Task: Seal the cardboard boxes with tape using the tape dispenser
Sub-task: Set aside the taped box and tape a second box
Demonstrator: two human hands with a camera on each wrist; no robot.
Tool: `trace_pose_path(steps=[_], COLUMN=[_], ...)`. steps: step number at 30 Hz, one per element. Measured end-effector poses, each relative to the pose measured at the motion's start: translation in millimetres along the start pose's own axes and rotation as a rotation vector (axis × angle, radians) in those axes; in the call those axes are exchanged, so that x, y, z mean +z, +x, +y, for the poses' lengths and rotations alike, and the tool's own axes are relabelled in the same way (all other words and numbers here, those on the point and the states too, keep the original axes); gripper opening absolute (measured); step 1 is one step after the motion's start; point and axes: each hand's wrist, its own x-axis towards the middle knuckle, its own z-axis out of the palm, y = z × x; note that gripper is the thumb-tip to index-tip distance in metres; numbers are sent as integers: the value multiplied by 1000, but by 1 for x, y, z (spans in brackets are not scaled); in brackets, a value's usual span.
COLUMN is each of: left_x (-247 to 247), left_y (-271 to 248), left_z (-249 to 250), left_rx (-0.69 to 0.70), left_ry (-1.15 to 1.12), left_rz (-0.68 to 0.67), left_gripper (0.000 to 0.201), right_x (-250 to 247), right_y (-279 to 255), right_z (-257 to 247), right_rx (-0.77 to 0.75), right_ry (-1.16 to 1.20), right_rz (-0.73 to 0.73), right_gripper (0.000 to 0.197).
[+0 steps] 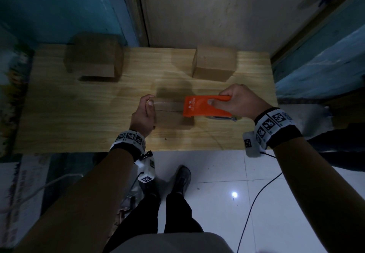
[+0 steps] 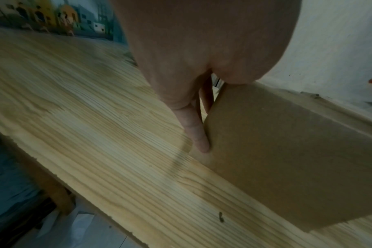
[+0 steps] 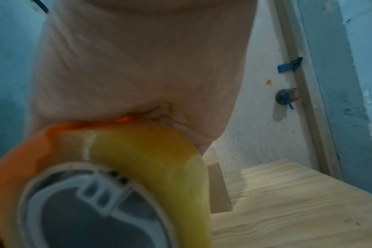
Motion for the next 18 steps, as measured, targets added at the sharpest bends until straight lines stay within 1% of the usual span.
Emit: trace_pose_path(steps=[3,6,9,11,14,18], left_x=[0,0,-1,0,0,0], left_y=[1,0,0,0,0,-1], left_z=[0,0,0,1,2,4], left_rx=[-23,-10,-6,-8,-10,-16], left_ry=[-8,-4,4,2,-4,-7], left_rz=[1,16,13,5,5,14], left_gripper=[36,34,34,34,35,35], right_x=[-4,-8,-10,-10,-7,-4], right_y=[-2,-1,2,5,7,7], right_z=[3,2,-2,-7,-14,-17], right_rx=[5,0,16,35,62,78], right_ry=[26,26,-9,-82,-197,-235], right_rz=[-19,-71,-128,-148,-191,-193], right_gripper=[47,43,42,43,52,74])
